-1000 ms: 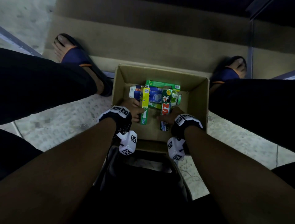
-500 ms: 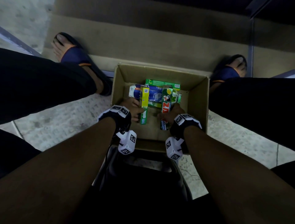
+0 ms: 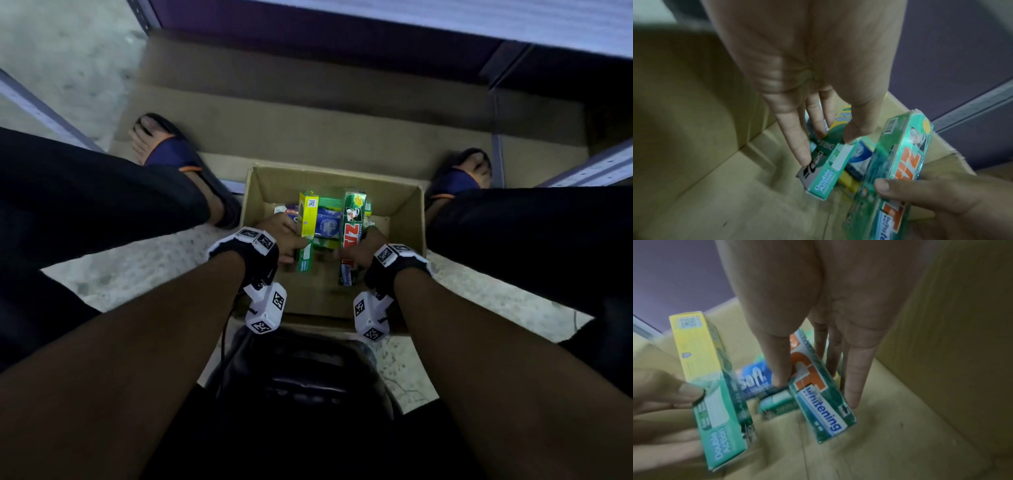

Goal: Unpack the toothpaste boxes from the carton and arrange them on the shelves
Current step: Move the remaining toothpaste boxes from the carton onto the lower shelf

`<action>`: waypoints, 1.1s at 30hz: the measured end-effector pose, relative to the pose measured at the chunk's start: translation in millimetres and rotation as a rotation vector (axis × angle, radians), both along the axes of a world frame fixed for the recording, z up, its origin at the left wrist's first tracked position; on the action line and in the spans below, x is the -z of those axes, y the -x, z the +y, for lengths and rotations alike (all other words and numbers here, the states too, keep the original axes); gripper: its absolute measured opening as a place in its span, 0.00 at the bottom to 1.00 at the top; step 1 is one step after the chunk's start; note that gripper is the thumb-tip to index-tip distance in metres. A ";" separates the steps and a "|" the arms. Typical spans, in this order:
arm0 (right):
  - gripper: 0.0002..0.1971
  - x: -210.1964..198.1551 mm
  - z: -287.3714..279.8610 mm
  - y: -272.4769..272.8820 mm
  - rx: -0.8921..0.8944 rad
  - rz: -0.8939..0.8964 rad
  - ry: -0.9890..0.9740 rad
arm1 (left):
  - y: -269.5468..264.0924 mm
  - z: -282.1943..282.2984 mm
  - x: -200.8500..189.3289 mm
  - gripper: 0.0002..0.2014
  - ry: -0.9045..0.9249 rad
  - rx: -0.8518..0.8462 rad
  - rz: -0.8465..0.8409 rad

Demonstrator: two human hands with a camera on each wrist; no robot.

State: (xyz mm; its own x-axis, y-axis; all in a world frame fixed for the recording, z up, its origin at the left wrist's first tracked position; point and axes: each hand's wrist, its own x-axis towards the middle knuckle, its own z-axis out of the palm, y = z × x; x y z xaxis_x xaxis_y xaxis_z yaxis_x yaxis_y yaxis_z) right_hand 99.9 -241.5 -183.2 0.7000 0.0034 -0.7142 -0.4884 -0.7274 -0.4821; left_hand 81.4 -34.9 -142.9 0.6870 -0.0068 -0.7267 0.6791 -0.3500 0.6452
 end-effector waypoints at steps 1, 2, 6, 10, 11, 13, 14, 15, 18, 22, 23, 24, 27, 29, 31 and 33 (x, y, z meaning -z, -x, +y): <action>0.32 -6.5 -1.0 -1.0 0.000 -0.012 0.001 | -1.1 -0.3 -6.3 0.09 -0.004 0.005 -0.019; 0.31 -13.7 -2.3 -1.7 -0.003 -0.030 0.000 | -2.1 -0.6 -12.6 0.10 -0.014 0.001 -0.049; 0.34 -49.4 -5.9 -5.0 -0.076 -0.082 0.041 | -1.5 2.2 -39.7 0.11 -0.052 -0.026 -0.151; 0.33 -83.1 -6.9 -3.5 -0.061 -0.156 0.021 | 2.8 3.6 -65.9 0.16 -0.064 0.004 -0.242; 0.31 -91.5 -7.4 -1.7 -0.054 -0.188 0.013 | 4.4 3.2 -73.1 0.17 -0.070 0.011 -0.265; 0.28 -107.9 -7.3 3.8 -0.045 -0.229 -0.023 | 7.9 3.1 -87.6 0.18 -0.067 0.032 -0.291; 0.27 -114.9 -7.6 6.5 -0.030 -0.235 -0.052 | 9.6 3.4 -94.3 0.18 -0.058 0.040 -0.300; 0.27 -122.5 -7.6 9.1 -0.007 -0.245 -0.086 | 11.3 4.2 -101.5 0.18 -0.051 0.047 -0.313; 0.31 -147.7 -6.9 16.2 0.033 -0.291 -0.140 | 17.1 8.2 -121.3 0.18 -0.038 0.044 -0.361; 0.31 -179.2 -7.9 22.2 0.090 -0.352 -0.207 | 24.2 12.1 -150.7 0.18 -0.063 0.035 -0.451; 0.29 -188.6 -7.9 24.1 0.088 -0.373 -0.215 | 25.5 12.7 -158.8 0.18 -0.073 0.040 -0.475; 0.27 -198.5 -7.9 26.1 0.076 -0.393 -0.224 | 26.2 13.6 -166.9 0.18 -0.077 0.044 -0.496; 0.25 -230.6 -7.7 32.1 0.060 -0.447 -0.274 | 26.4 16.5 -191.0 0.18 -0.070 0.054 -0.560; 0.28 -251.6 -6.8 34.2 0.058 -0.468 -0.310 | 25.3 17.3 -207.9 0.17 -0.065 0.051 -0.596; 0.29 -273.2 -3.5 35.6 0.069 -0.481 -0.352 | 23.2 17.9 -226.9 0.17 -0.065 0.041 -0.633; 0.28 -295.4 1.8 33.4 0.086 -0.504 -0.371 | 19.3 20.0 -247.7 0.19 -0.066 0.023 -0.679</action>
State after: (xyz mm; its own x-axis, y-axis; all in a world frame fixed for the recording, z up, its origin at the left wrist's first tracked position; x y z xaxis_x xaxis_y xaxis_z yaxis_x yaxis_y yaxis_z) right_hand 66.6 -239.7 112.2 0.9589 0.1167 -0.2587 -0.1847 -0.4358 -0.8809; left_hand 62.1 -14.9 104.8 0.9909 0.0025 -0.1344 0.1235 -0.4131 0.9023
